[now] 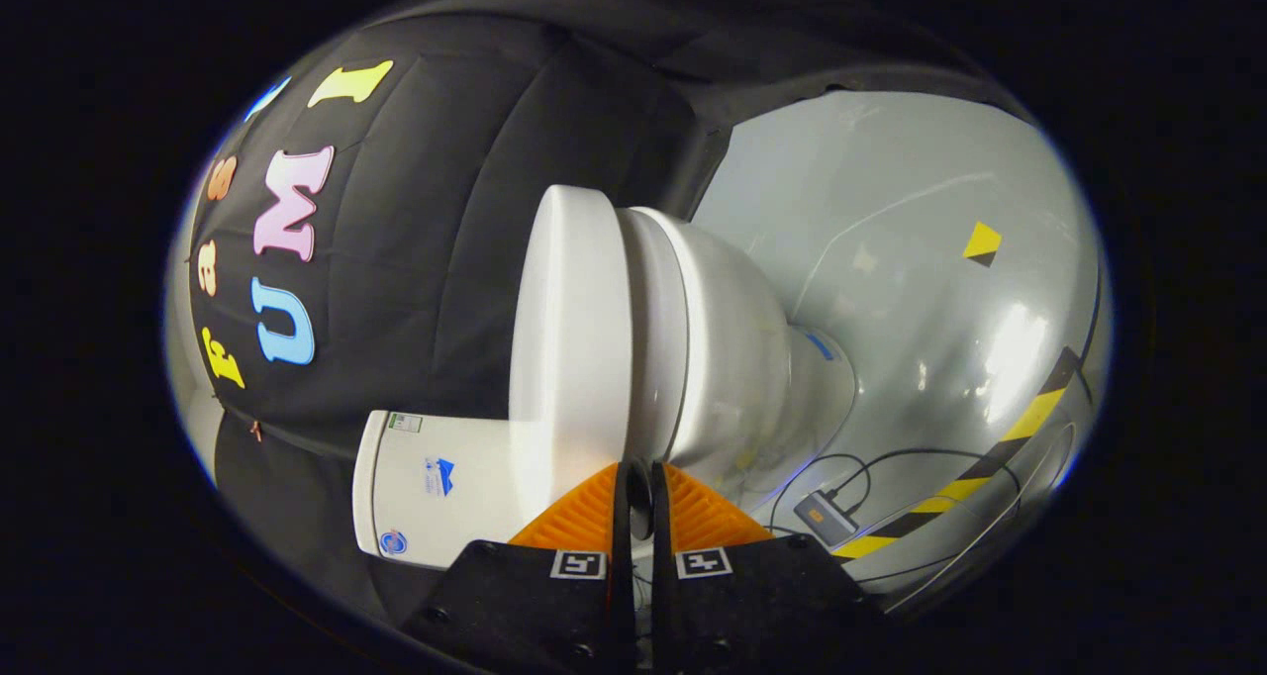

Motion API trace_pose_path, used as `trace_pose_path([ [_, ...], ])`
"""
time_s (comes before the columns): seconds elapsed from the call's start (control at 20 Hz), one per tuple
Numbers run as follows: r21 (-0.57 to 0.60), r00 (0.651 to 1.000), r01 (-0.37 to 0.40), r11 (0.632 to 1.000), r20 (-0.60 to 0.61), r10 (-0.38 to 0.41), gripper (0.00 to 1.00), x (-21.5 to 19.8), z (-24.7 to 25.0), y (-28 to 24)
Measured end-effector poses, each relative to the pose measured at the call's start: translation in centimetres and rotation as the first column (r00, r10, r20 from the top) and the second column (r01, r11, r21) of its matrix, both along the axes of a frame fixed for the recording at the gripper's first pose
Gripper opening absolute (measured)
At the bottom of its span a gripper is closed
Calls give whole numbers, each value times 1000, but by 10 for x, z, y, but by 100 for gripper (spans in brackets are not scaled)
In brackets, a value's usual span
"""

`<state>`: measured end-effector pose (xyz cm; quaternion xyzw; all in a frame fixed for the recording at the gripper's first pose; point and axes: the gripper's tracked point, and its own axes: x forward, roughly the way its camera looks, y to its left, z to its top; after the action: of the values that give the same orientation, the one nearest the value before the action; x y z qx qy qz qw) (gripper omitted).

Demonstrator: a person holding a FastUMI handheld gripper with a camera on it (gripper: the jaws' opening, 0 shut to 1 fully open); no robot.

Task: Open the toilet lid.

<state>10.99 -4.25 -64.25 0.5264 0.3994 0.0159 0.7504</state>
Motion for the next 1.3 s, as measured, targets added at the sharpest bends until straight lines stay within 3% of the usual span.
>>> trace_pose_path([
  [0.2,-152,997,-66,986,-42,60,11,-1,12,3],
  [0.5,-255,997,-76,964,-30,70,8,7,53,9],
  [0.85,-439,994,-90,894,16,108,8,16,128,32],
  [1.3,-659,995,-58,750,20,94,5,18,193,74],
])
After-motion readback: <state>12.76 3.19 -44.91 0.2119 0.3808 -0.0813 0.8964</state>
